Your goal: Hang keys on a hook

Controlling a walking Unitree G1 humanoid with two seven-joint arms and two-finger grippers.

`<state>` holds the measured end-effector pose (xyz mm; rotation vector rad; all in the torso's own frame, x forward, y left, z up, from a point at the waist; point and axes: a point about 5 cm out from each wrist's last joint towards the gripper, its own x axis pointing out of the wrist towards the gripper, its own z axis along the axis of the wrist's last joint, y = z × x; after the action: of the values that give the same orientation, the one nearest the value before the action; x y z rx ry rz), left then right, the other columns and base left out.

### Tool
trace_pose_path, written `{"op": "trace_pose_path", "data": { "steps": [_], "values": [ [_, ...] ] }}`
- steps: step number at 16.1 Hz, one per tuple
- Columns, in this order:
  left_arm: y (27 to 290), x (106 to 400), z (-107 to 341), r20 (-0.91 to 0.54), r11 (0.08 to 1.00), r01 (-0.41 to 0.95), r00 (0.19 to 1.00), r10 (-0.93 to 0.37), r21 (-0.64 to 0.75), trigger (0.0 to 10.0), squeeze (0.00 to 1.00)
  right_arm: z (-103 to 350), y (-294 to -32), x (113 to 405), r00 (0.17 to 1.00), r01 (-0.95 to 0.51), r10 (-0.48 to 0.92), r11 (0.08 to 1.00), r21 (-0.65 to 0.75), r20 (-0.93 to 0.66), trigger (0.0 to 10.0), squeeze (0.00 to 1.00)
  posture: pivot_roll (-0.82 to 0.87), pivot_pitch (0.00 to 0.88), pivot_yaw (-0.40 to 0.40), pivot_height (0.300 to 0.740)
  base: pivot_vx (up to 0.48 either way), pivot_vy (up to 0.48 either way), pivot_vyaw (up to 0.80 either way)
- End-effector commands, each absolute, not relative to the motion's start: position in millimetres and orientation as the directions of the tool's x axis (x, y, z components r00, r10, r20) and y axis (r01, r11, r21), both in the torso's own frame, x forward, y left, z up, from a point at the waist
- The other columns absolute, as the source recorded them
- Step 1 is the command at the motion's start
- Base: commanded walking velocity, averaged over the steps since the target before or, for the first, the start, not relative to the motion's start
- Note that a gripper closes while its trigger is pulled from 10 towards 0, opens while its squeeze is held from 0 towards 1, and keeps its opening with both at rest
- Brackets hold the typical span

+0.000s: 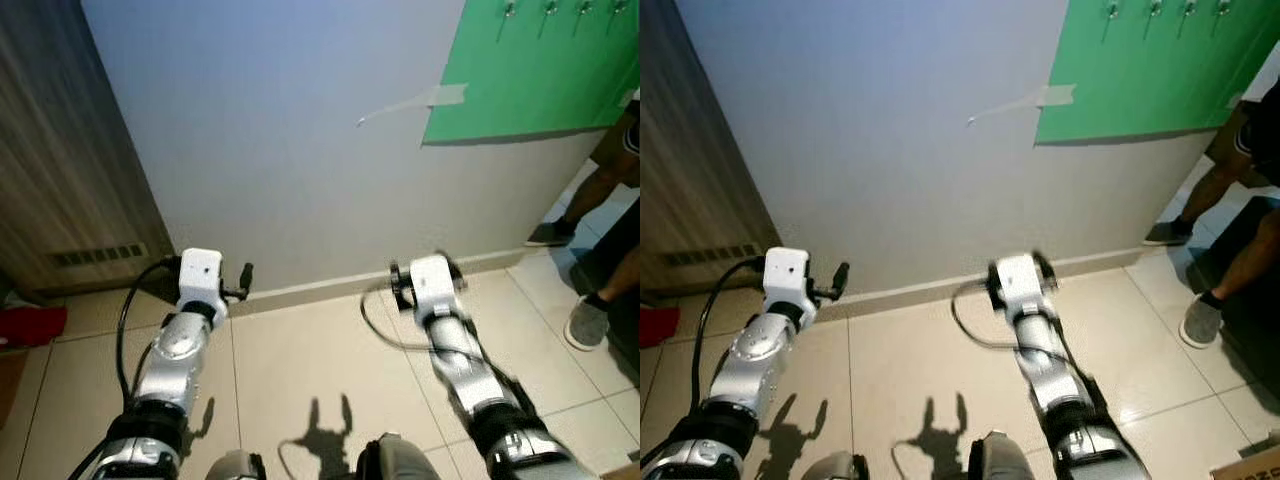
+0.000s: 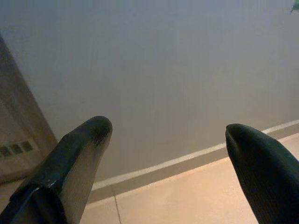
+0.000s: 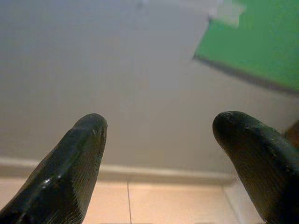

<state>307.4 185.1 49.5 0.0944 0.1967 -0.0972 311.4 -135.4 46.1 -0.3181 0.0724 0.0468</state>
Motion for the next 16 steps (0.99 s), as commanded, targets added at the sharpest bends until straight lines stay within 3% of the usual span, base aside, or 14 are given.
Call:
{"op": "trace_pose_path", "data": {
  "steps": [1,9,12,14,16],
  "values": [
    [174,315,58,-0.166,0.985,0.149,0.977,-0.132,0.090,10.0,0.00,51,-132,313,0.998,-0.047,0.034,0.952,-0.303,-0.047,10.0,0.00,0.02,0.000,-0.001,0.688,0.000,0.000,0.00],
    [167,321,69,-0.112,0.982,0.162,0.982,-0.151,0.094,10.0,0.00,60,-119,319,0.998,-0.053,0.047,0.965,-0.257,-0.030,10.0,0.00,0.02,0.000,-0.011,0.688,0.000,0.000,0.00],
    [165,321,69,-0.114,0.982,0.164,0.982,-0.153,0.099,10.0,0.00,59,-125,323,0.998,-0.010,-0.007,0.955,-0.298,-0.055,10.0,0.00,0.02,0.000,-0.013,0.688,0.000,0.000,0.00],
    [164,321,69,-0.114,0.981,0.166,0.981,-0.155,0.101,10.0,0.00,64,-124,322,0.999,-0.035,0.030,0.974,-0.224,-0.022,10.0,0.00,0.02,0.000,-0.014,0.688,0.000,0.000,-0.31],
    [163,321,69,-0.110,0.981,0.169,0.981,-0.158,0.100,10.0,0.00,63,-121,322,0.997,-0.068,0.061,0.969,-0.237,-0.039,10.0,0.00,0.02,0.000,-0.017,0.706,0.000,0.000,-0.23]
  ]
}}
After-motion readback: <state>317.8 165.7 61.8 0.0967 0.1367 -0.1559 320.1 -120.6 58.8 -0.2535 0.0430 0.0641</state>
